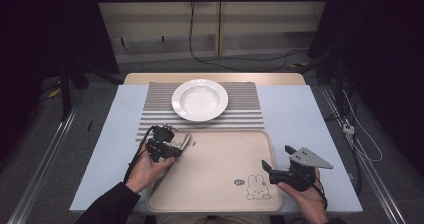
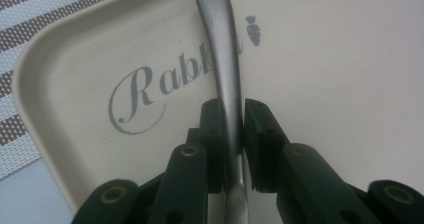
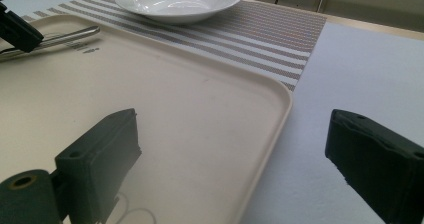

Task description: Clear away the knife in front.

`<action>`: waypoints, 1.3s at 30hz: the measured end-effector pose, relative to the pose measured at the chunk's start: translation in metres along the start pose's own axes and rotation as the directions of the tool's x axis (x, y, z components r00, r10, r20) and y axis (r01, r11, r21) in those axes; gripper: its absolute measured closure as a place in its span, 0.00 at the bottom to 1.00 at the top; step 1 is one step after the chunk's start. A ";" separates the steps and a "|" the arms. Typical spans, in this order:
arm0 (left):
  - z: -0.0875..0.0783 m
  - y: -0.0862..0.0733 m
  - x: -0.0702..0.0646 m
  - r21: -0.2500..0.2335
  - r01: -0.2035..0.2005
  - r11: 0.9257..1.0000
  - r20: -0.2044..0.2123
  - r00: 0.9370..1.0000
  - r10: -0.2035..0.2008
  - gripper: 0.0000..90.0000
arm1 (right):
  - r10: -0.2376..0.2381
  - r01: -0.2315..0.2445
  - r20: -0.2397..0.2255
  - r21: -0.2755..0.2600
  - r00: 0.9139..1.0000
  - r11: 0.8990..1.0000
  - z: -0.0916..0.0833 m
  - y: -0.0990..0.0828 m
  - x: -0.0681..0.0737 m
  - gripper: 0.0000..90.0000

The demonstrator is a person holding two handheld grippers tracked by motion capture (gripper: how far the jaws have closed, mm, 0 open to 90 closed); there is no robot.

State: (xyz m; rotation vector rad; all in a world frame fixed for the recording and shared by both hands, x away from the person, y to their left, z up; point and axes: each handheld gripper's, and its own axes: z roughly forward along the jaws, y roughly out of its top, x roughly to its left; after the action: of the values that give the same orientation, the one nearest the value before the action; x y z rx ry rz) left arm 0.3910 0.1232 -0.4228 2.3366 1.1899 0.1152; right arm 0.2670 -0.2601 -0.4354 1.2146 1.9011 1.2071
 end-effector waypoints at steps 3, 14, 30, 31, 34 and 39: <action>0.002 0.000 0.001 0.008 -0.004 1.000 0.001 1.000 0.004 0.88 | -0.001 0.001 -0.001 0.000 1.000 1.000 0.000 0.000 0.000 0.08; 0.004 -0.003 0.001 -0.010 -0.018 1.000 0.000 1.000 0.018 0.87 | -0.002 0.002 0.002 0.005 1.000 1.000 0.000 0.000 0.000 0.08; 0.006 -0.004 0.000 -0.046 -0.075 0.996 0.031 0.997 0.076 0.49 | -0.006 0.006 0.001 0.005 1.000 1.000 0.000 0.000 0.001 0.08; 0.006 -0.004 0.000 -0.055 -0.087 0.995 0.026 0.996 0.089 0.47 | -0.007 0.007 0.000 0.005 1.000 1.000 0.000 0.000 0.001 0.08; 0.005 -0.004 -0.002 -0.086 -0.131 0.988 0.040 0.990 0.135 0.38 | -0.007 0.007 0.000 0.005 1.000 1.000 -0.001 0.000 0.001 0.08; 0.003 -0.003 -0.009 -0.146 -0.160 0.976 0.043 0.985 0.168 0.17 | -0.007 0.007 -0.002 0.004 1.000 1.000 -0.001 0.000 0.001 0.08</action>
State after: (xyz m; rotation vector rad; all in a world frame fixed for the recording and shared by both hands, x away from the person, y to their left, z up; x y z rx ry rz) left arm 0.3844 0.1165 -0.4258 2.2934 0.9296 0.1856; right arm 0.2662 -0.2595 -0.4351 1.2089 1.9087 1.2014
